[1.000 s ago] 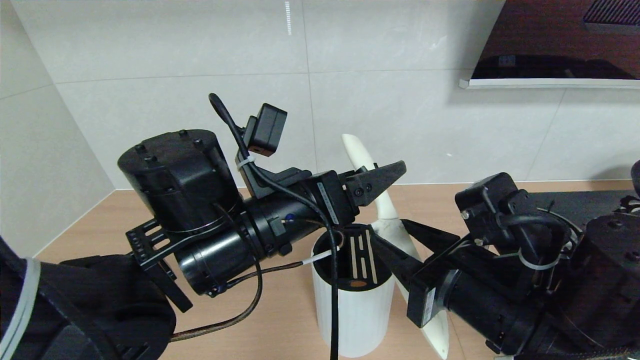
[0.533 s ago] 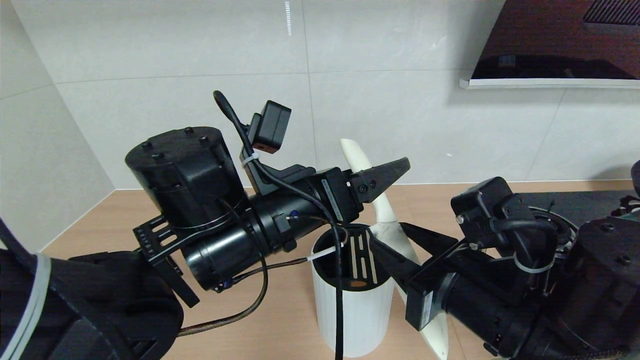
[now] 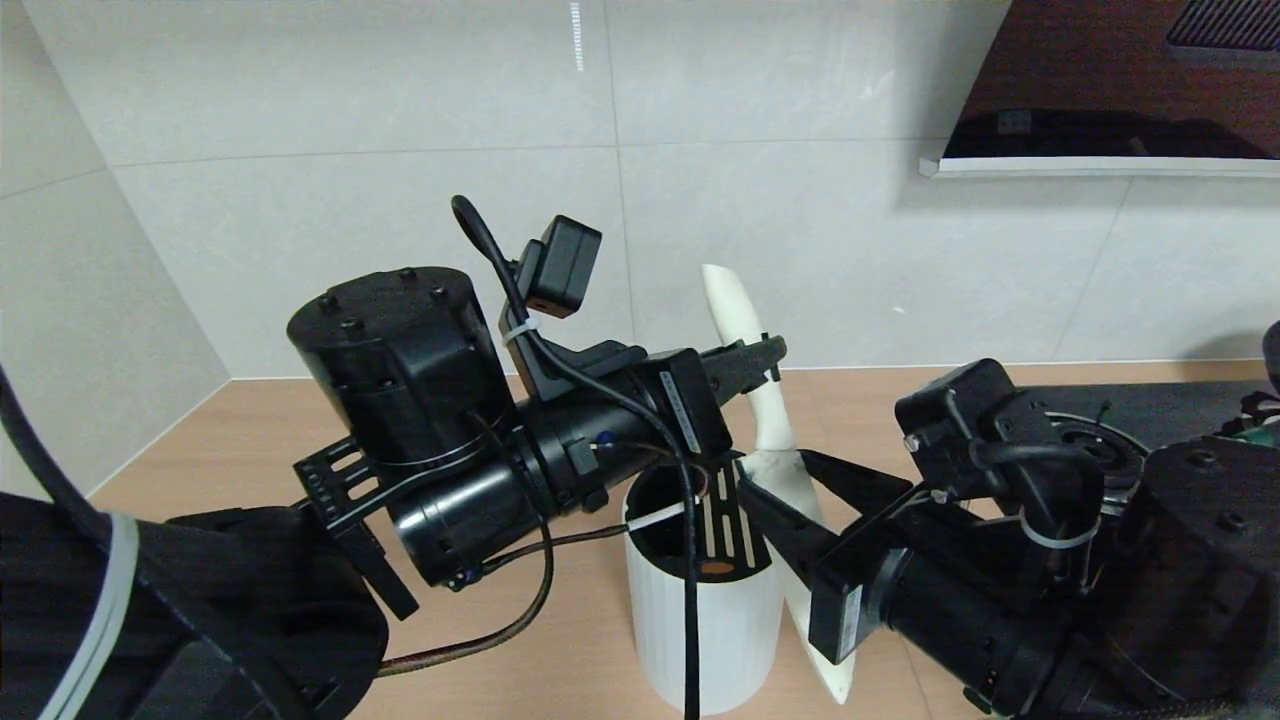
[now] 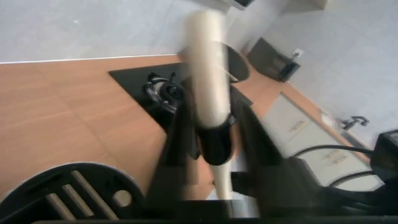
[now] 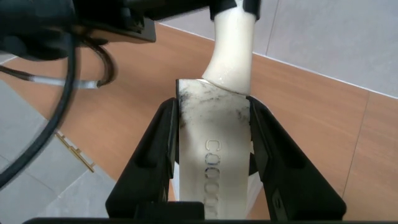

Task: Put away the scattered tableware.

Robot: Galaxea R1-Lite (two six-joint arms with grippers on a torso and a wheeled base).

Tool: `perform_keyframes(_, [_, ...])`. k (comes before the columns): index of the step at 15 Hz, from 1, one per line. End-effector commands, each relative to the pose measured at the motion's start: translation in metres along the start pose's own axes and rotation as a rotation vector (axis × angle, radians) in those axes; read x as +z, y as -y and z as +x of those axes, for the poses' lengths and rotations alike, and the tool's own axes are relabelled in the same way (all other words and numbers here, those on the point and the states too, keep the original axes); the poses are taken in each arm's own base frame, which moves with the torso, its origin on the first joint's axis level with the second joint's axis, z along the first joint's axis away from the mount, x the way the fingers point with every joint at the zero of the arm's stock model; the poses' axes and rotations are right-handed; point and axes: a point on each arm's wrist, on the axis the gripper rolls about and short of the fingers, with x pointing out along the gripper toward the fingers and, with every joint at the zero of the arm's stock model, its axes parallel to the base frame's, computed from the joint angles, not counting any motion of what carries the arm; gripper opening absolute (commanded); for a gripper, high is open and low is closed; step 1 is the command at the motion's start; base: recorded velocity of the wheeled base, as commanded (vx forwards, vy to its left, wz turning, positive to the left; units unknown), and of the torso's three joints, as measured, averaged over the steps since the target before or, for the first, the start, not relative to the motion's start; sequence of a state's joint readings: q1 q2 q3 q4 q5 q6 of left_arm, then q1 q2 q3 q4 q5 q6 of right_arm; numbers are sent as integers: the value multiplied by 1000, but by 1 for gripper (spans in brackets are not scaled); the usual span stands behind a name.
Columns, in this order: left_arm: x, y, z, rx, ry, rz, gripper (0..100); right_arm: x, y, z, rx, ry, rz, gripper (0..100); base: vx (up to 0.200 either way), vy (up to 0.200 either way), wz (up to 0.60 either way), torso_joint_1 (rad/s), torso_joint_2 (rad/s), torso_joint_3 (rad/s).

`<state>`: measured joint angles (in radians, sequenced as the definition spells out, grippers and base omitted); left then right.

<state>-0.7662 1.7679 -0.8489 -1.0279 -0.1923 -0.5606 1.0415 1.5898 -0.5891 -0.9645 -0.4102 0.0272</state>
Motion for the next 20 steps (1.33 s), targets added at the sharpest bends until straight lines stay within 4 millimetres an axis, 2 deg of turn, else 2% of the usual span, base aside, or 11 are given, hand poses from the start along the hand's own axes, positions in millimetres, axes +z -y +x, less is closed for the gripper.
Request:
perform_keyframes(1, [0, -1, 0, 3, -2, -1, 0, 2, 0, 0, -1, 6, 3, 0, 0, 0, 0, 0, 0, 0])
perform_keyframes(7, [2, 0, -1, 2, 5, 0, 0, 2, 0, 0, -7, 7, 3, 0, 0, 0, 0, 0, 0, 0])
perform_keyframes(8, [3, 1, -1, 0, 9, 1, 0, 2, 0, 0, -8, 5, 1, 100, 0, 0, 0, 0, 0, 0])
perform_keyframes(12, [7, 5, -4, -9, 23, 4, 0, 4, 1, 0, -11, 15, 7, 100, 0, 0, 0, 0, 0, 0])
perform_keyframes(15, [30, 17, -19, -23, 102, 22, 0, 20, 7, -7, -35, 69, 22, 100, 0, 0, 0, 0, 0, 0])
perform_keyframes(18, [58, 16, -39, 6, 192, 119, 0, 42, 51, -10, -205, 105, -19, 100, 0, 0, 0, 0, 0, 0])
perform_keyframes(20, [71, 17, -51, 27, 239, 225, 0, 56, 82, -21, -328, 109, -22, 100, 0, 0, 0, 0, 0, 0])
